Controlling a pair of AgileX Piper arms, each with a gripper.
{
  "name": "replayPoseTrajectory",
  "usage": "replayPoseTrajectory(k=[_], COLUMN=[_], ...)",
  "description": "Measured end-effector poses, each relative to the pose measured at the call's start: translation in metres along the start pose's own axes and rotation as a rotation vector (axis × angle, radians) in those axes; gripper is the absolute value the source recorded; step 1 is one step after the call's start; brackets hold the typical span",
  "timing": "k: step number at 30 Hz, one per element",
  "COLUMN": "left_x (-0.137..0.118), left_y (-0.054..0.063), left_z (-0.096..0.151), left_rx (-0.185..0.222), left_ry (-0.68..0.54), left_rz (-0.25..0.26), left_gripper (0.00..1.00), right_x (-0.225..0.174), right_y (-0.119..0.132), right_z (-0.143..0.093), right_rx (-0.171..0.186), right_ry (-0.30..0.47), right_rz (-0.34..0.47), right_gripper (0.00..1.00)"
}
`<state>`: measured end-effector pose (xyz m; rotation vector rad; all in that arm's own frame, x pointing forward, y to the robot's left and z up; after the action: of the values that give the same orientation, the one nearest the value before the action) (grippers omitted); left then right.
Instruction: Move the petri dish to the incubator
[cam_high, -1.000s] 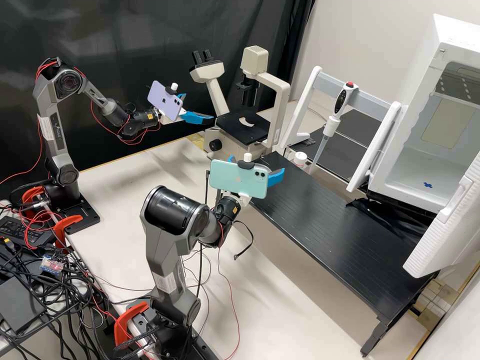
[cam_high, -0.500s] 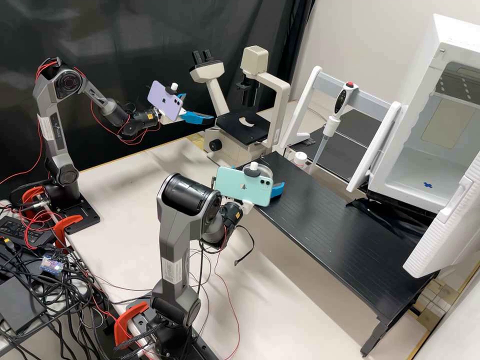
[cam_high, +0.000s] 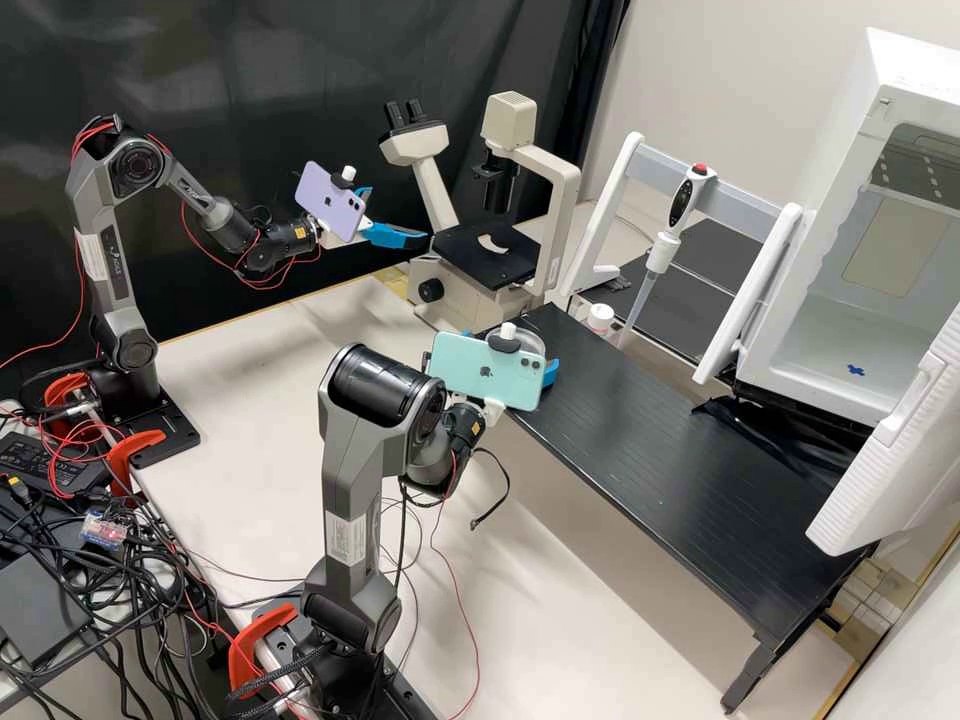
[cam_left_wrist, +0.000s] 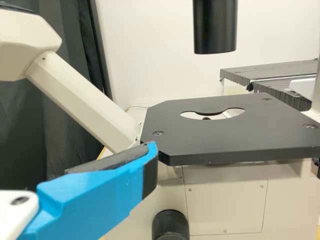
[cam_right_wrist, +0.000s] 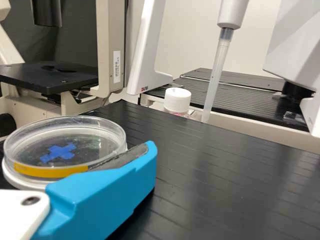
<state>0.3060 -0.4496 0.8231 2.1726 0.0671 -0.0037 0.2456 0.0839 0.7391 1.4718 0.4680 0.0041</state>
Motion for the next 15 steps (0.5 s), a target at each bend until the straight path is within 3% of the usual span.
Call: replayPoseTrajectory(k=[15], left_x=[0.0], left_y=[0.0], left_z=[0.0], left_rx=[0.0], left_ry=[0.0], left_rz=[0.0], left_gripper=[1.0], right_x=[0.002], right_y=[0.0036], right_z=[0.0025], right_rx=[0.039], right_ry=[-0.003], right_rz=[-0.003], right_gripper=[0.0])
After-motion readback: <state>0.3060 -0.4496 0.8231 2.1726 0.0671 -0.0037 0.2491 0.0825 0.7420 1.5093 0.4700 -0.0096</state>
